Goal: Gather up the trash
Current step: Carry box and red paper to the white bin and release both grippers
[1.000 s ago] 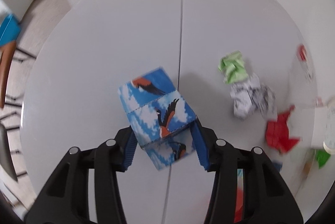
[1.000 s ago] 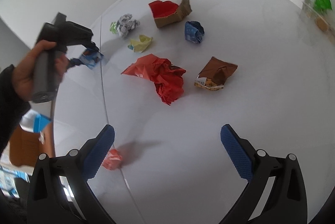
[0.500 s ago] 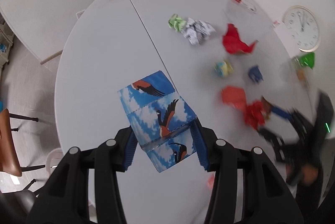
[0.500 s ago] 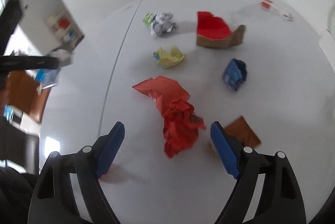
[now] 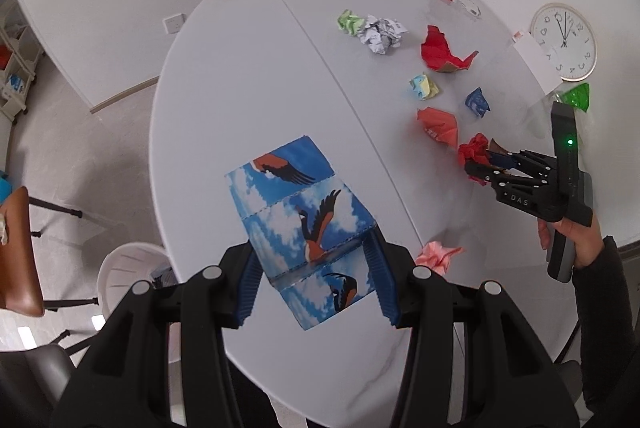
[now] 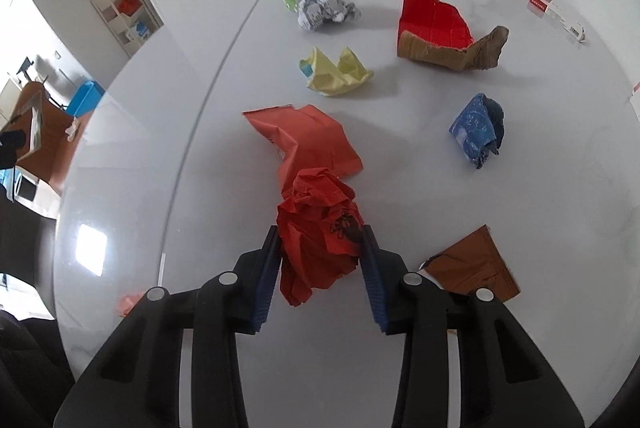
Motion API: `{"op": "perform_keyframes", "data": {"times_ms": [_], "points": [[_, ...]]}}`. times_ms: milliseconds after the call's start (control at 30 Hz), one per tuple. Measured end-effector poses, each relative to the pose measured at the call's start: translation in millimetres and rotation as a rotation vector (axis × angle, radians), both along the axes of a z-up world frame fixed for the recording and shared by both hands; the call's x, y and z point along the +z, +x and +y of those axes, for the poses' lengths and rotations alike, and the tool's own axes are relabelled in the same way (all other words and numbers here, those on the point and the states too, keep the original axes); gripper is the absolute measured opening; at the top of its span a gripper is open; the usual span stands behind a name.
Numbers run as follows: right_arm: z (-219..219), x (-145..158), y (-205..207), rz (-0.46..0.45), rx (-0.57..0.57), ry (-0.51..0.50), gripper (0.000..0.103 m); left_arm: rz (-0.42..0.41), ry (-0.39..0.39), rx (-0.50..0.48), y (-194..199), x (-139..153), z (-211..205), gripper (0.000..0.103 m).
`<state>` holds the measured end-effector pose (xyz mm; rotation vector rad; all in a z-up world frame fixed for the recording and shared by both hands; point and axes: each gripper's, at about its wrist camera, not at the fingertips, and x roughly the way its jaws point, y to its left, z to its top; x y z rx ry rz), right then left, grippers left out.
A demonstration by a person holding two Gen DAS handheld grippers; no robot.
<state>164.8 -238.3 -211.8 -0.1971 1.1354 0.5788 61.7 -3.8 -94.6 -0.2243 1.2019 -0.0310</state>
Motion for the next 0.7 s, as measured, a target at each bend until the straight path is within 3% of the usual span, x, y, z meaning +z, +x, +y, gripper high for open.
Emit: {"op": "perform_keyframes", "data": {"times_ms": [200,367,533,700], "points": [[-3.7,23.2,-19.6,-0.027,-0.071,0.036,0.039,-0.023,-0.009,0.024,-25.0,9.0,23.6,0.047],[28.2,67.6,-65.5,-0.077,-0.066,0.09,0.039,-0.02,-0.005,0.02,-49.2,8.8,50.9,0.047],[107.3,97.4,-112.7,-0.057,0.037,0.217,0.039,-0.019,0.009,0.051,-77.5,4.4,96.1,0.047],[205.9,99.0,-144.6,0.016,0.156,0.311,0.04,0.02,0.031,0.113,-102.6,-18.6,150.5,0.047]]}}
